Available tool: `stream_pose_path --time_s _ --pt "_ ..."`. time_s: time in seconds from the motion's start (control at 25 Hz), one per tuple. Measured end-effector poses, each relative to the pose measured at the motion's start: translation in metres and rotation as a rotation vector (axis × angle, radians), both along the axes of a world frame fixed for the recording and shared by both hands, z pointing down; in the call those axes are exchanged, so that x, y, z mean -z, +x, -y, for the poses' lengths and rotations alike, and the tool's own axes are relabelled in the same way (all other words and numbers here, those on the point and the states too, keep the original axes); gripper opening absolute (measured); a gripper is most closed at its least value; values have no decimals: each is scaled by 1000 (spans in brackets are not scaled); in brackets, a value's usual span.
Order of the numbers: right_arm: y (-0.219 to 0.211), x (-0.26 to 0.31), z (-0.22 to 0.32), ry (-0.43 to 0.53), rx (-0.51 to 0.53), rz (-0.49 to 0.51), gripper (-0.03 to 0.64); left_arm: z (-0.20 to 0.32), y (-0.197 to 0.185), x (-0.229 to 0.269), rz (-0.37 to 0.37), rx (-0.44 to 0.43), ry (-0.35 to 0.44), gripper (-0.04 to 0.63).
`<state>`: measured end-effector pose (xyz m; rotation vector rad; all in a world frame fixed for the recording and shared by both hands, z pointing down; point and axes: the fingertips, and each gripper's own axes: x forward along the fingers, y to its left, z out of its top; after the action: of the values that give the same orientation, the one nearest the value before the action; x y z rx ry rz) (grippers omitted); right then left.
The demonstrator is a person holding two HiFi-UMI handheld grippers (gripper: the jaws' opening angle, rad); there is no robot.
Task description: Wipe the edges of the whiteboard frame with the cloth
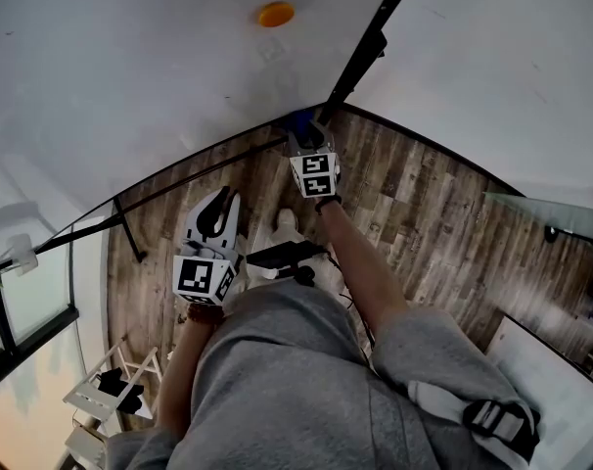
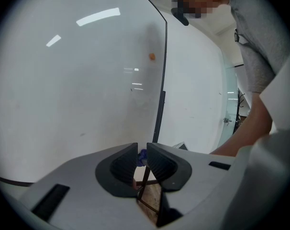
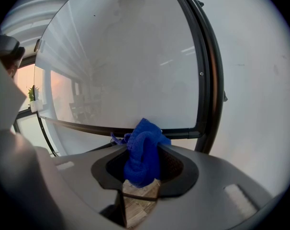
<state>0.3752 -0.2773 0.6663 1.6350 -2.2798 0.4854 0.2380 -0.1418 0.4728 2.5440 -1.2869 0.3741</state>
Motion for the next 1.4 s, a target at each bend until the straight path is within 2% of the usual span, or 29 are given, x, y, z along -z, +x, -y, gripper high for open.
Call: stream_pose_path --time_s 0.32,0.48,0.96,1.4 --pt "-3 -2 1 -16 -9 -4 144 5 -11 -1 1 14 1 63" --pt "-15 6 -1 -5 -2 13 144 4 -15 -1 1 9 -1 63" --pt "-40 -2 -7 -27 31 -22 144 5 -44 3 -20 51 10 63" --pt "-80 0 -13 -45 62 -11 144 4 -80 7 -25 98 22 63"
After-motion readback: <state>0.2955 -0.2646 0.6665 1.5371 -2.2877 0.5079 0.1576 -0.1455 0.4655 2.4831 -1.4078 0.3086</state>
